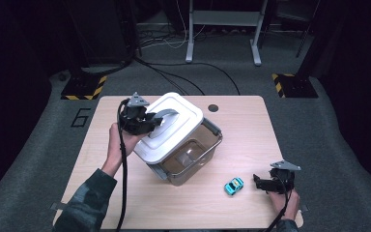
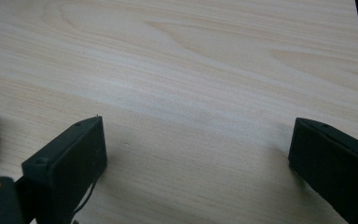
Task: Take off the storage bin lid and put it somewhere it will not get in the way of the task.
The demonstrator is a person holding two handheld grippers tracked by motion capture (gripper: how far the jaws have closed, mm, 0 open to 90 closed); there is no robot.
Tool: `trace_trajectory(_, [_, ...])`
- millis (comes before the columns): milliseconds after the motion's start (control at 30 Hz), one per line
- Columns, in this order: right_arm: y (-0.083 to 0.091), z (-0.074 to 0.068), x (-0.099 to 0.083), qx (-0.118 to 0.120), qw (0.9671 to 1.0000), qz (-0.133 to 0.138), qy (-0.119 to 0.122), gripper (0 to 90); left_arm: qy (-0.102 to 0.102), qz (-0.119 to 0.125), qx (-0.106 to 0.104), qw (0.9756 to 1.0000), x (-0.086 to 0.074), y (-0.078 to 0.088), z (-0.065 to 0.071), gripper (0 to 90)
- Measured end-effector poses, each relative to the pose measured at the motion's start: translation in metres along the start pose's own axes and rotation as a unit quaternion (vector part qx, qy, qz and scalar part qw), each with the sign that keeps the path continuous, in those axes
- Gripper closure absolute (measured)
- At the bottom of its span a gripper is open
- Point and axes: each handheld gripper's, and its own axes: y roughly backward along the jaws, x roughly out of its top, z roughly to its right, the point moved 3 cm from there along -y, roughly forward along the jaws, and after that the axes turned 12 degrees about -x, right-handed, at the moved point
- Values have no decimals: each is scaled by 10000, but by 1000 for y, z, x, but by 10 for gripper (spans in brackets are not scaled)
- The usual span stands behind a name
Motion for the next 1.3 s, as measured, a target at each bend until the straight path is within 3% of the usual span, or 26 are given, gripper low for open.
trace_trajectory(400, [0,0,0,-1,10000,1,-7,36,212,31,368,9991,-14,25,-31,668])
trace_trajectory(767, [0,0,0,-3,10000,2,-32,37,510,73,690,9963,-35,38,-56,668])
trace_trajectory(1067, [0,0,0,-9,10000,2,-8,38,825,134,1014,9913,-55,43,-80,668])
trace_trajectory(1300, [0,0,0,-13,10000,2,-10,39,1064,115,1135,9878,-73,42,-95,668])
